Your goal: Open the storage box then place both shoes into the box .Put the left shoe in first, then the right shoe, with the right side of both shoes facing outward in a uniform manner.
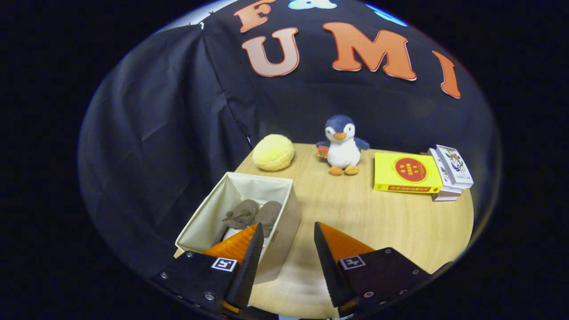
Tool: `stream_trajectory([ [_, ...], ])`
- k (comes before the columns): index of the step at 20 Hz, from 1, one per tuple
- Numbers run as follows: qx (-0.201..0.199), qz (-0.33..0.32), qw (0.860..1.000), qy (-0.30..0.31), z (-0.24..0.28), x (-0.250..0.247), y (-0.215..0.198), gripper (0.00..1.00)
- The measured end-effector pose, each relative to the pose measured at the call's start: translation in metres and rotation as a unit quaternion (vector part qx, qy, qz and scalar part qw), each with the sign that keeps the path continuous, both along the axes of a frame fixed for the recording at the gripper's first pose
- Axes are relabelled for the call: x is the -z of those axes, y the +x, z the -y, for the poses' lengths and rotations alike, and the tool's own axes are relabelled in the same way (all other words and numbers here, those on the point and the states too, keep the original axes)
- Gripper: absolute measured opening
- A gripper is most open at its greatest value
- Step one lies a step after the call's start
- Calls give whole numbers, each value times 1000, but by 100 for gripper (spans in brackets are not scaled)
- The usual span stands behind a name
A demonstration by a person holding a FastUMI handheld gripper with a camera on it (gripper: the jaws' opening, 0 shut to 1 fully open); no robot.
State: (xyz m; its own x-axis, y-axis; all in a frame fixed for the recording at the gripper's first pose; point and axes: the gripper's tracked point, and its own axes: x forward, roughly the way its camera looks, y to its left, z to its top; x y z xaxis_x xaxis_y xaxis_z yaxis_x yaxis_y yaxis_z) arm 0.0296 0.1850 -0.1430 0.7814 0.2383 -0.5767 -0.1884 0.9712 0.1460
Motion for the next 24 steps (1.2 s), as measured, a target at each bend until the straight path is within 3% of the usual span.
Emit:
stream_trajectory([
  [3, 30, 69, 996, -42, 63, -21, 5, 84],
  [9, 83, 168, 980, -68, 160, -71, -7, 97],
  [12, 111, 218, 965, -98, 203, -98, -14, 97],
  [18, 145, 290, 941, -92, 243, -153, -30, 97],
  [24, 156, 320, 931, -74, 251, -169, -36, 97],
])
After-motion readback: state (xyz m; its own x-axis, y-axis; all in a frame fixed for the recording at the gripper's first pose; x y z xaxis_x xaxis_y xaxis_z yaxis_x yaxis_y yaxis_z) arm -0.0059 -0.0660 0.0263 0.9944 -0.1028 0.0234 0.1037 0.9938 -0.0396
